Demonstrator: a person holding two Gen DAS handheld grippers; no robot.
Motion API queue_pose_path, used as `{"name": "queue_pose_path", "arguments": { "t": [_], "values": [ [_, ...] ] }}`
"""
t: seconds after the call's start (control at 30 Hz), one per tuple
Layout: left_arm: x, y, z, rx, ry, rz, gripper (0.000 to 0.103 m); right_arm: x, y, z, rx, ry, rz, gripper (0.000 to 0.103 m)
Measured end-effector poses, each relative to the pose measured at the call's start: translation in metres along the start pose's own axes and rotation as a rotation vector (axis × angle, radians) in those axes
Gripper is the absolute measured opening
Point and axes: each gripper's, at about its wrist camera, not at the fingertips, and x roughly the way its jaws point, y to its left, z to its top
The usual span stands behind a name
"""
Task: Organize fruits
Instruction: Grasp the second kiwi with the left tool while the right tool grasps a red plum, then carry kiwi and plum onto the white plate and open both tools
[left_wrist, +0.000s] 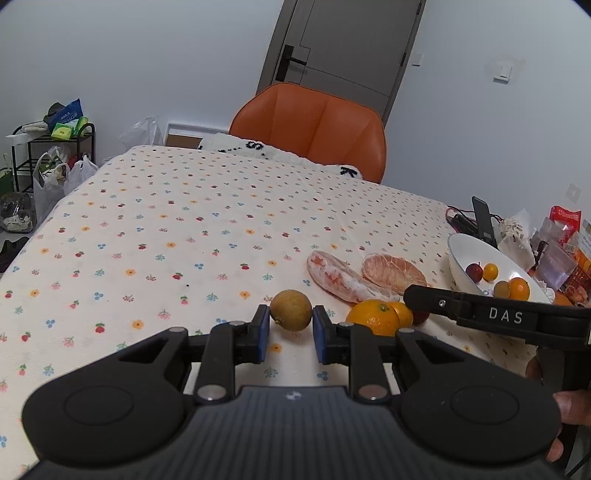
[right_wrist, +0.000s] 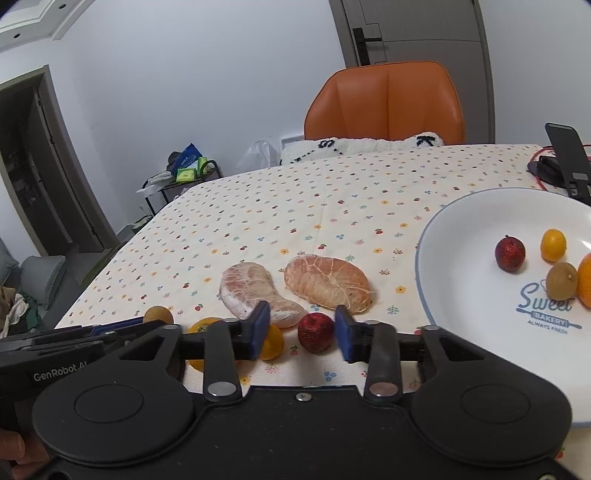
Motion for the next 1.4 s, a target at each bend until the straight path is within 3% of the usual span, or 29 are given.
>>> {"name": "queue_pose_path", "arguments": {
  "t": [0.6,0.73,0.83,1.4],
  "values": [
    [-0.013,0.007,0.000,-0.012,-0.020,0.012,0.023,0.007,0.012,-0.004,-0.059,-0.012,-0.107,0.028],
    [-0.015,0.005,0.000,-0.010,-0.018,0.011,0.023,0.010,0.012,-0.008,-0.071,0.017,-0.094,0.028],
    [-0.016,0.002,0.002,-0.003,-0.021,0.008,0.023,0.006,0.010,-0.008,-0.060,0.018,-0.075,0.022],
    [-0.026,-0.044,0.012,0.066,-0.072,-0.035,0.023,-0.049,-0.020,-0.004,0.016,-0.105,-0.032,0.022]
  ]
}}
